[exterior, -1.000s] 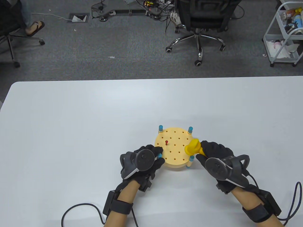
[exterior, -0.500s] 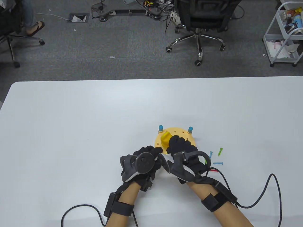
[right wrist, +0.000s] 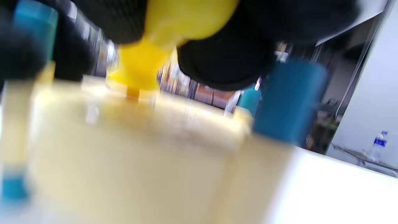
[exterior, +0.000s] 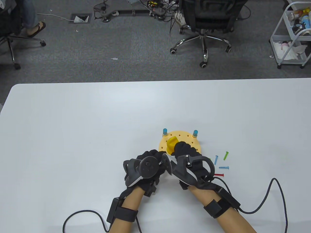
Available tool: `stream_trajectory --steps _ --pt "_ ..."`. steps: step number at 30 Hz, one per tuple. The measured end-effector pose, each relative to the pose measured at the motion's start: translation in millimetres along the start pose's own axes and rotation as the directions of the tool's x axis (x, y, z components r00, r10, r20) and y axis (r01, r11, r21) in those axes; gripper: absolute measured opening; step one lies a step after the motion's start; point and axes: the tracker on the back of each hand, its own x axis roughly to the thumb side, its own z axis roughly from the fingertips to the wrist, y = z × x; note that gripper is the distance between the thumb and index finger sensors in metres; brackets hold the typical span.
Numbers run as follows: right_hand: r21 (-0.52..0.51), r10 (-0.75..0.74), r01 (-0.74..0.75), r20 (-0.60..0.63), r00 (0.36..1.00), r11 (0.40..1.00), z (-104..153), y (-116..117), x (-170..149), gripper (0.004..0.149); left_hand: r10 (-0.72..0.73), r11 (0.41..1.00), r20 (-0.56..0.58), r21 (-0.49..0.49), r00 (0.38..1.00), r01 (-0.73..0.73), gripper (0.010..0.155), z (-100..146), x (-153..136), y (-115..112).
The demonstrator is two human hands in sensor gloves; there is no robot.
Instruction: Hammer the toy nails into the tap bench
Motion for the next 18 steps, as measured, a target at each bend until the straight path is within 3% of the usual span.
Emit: stream_trajectory --steps 4,7,10,12,15,18 --pt "-0.114 -0.170 0.169 -0.001 0.985 0.979 0.2 -15.6 -12.9 0.064 -0.002 1.000 0.000 -0.014 1.000 0.002 0.056 0.0 -0.8 -0.3" --pt "-0.200 -0.306 0.298 -0.006 0.952 0.933 2.4 -26.0 -41.3 0.064 0.027 0.987 0.020 -0.159 0.999 -0.024 0.064 -2.9 -5.8 13.4" --pt "-0.286 -0.378 0.356 -0.024 0.925 0.890 7.7 -28.6 -85.0 0.063 0.114 0.989 -0.077 -0.086 0.991 -0.120 0.055 5.7 -26.8 43.6" --pt "-0.293 -0.405 0.374 -0.051 0.913 0.880 12.7 -29.1 -123.7 0.063 0.045 0.994 -0.195 -0.091 0.980 -0.064 0.050 12.1 -44.4 49.6" --pt "-0.266 -0.440 0.400 -0.111 0.891 0.877 16.5 -4.8 -158.4 0.063 -0.223 0.954 -0.376 -0.274 0.900 0.122 0.048 13.6 -65.4 36.7" --pt "-0.232 -0.463 0.425 -0.144 0.874 0.875 19.9 21.8 -177.1 0.063 -0.330 0.913 -0.390 -0.364 0.860 0.185 0.046 5.7 -64.7 18.1"
